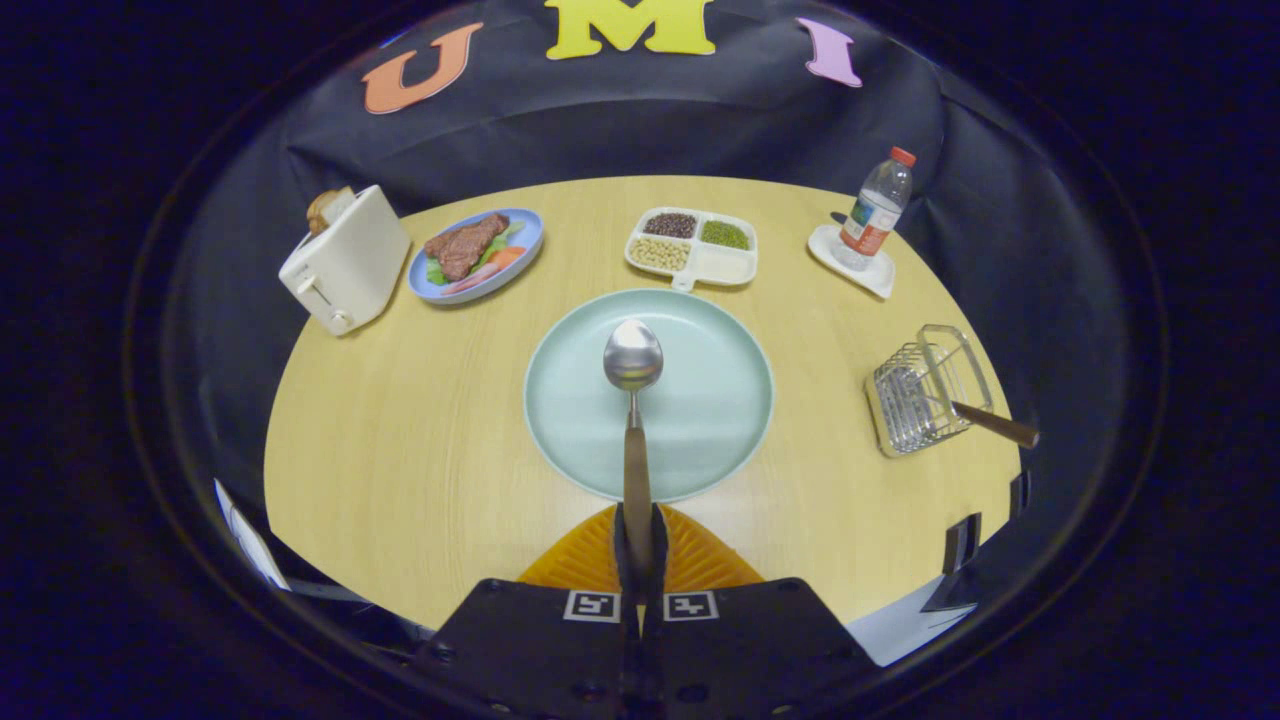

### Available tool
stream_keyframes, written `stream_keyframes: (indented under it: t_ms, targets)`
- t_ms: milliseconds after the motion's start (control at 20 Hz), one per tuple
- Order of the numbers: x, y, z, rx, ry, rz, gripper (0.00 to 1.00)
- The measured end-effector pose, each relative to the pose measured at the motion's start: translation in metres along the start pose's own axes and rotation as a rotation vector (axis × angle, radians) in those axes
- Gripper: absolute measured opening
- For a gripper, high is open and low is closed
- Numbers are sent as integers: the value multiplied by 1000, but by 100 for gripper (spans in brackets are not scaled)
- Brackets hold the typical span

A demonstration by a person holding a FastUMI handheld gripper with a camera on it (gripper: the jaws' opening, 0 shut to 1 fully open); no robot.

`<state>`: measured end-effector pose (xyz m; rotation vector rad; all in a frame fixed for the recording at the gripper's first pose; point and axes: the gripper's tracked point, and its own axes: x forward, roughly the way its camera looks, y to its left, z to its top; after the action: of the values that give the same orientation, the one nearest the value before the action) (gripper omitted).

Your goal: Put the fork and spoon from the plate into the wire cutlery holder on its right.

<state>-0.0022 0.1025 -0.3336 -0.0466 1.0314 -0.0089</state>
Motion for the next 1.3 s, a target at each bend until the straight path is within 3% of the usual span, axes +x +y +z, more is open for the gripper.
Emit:
stream_keyframes:
  t_ms: [950,1300]
  targets:
    - [-81,-196,9,11,-67,-34,1]
    - [-78,-254,5,9,-39,-54,1]
